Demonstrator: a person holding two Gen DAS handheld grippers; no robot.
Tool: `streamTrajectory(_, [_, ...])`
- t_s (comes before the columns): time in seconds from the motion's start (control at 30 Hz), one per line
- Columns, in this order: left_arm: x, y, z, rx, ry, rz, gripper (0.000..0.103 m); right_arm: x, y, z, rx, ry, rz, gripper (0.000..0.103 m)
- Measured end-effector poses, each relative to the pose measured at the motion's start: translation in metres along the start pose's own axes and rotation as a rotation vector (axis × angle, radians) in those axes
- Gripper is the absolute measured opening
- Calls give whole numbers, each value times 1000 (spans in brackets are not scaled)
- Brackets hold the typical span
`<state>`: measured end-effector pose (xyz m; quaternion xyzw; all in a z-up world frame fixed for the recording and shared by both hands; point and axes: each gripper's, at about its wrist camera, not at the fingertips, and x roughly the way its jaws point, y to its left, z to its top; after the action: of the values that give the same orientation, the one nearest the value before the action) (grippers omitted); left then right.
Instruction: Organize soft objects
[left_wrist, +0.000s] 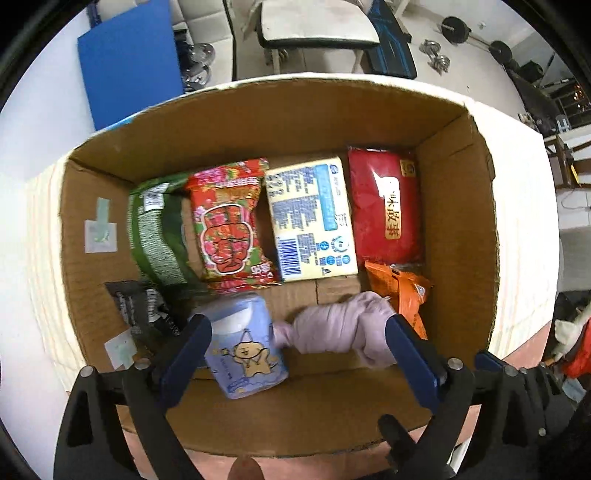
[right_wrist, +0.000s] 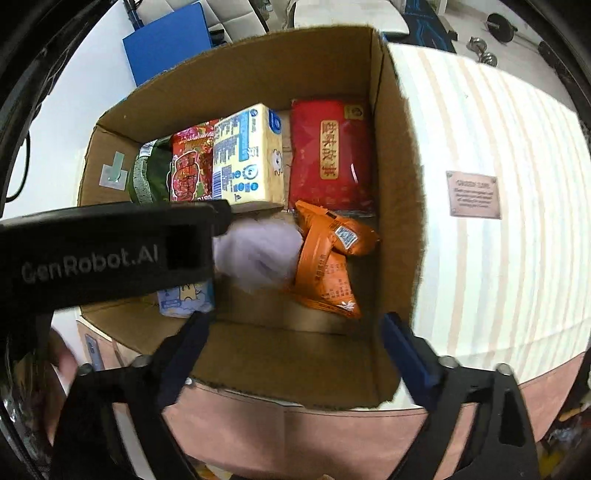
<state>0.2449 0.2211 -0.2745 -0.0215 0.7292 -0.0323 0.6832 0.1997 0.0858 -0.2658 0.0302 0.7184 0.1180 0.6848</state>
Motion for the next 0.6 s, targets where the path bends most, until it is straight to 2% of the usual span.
streamTrajectory(0.23, [-14,14,-15,-59,-50,12,99,-28,-2,-4,-12,-76,-113,103])
streamTrajectory(0.6, [-33,29,-49,-134,-148,47,99,-44,-6,0,-1,-130,-143,103])
